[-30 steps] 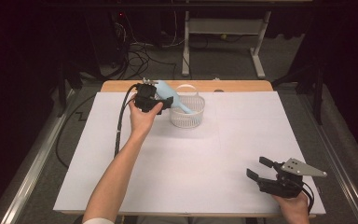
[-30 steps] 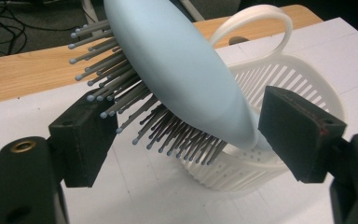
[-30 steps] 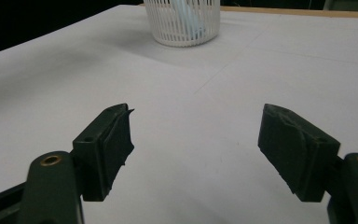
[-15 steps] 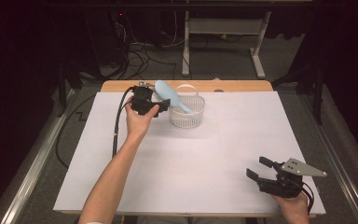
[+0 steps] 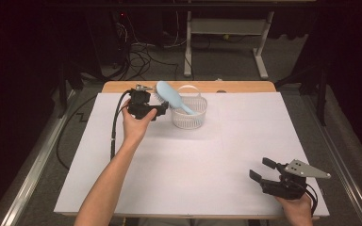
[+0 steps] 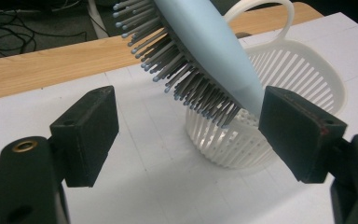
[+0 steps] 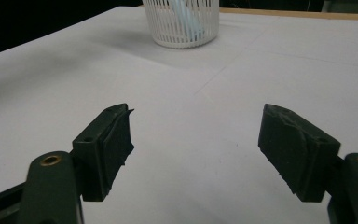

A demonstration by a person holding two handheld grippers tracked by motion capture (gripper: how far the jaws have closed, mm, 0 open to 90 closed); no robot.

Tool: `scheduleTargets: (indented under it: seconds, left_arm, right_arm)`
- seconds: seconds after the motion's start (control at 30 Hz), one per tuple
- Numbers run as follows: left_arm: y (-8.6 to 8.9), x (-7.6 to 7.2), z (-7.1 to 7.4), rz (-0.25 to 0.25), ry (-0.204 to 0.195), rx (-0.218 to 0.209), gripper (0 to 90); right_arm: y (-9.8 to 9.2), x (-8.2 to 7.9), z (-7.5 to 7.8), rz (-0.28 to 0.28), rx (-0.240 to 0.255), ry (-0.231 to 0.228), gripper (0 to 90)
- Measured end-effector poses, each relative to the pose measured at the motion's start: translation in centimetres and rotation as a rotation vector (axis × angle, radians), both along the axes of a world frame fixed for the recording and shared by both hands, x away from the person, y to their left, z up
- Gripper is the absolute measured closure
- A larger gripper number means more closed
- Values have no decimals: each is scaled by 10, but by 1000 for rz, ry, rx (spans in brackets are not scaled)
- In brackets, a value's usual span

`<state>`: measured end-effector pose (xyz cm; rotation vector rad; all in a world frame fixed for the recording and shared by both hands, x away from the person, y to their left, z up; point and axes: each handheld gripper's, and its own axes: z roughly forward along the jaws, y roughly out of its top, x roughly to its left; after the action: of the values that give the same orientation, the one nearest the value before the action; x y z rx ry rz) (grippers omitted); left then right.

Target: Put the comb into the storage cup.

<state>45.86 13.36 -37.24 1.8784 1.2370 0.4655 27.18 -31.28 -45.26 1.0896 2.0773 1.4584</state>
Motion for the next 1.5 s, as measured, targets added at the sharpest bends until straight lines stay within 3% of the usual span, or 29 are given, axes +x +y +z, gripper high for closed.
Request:
scheduleTargets:
  seconds: [0.43, 1.5]
  left_arm:
    - [0, -8, 4, -14, -8, 25, 212]
    - [12, -25, 7, -19, -47, 23, 225]
  right_arm:
    - [0, -1, 0, -3, 0, -1, 264]
    - [0, 0, 0, -5, 4, 1, 263]
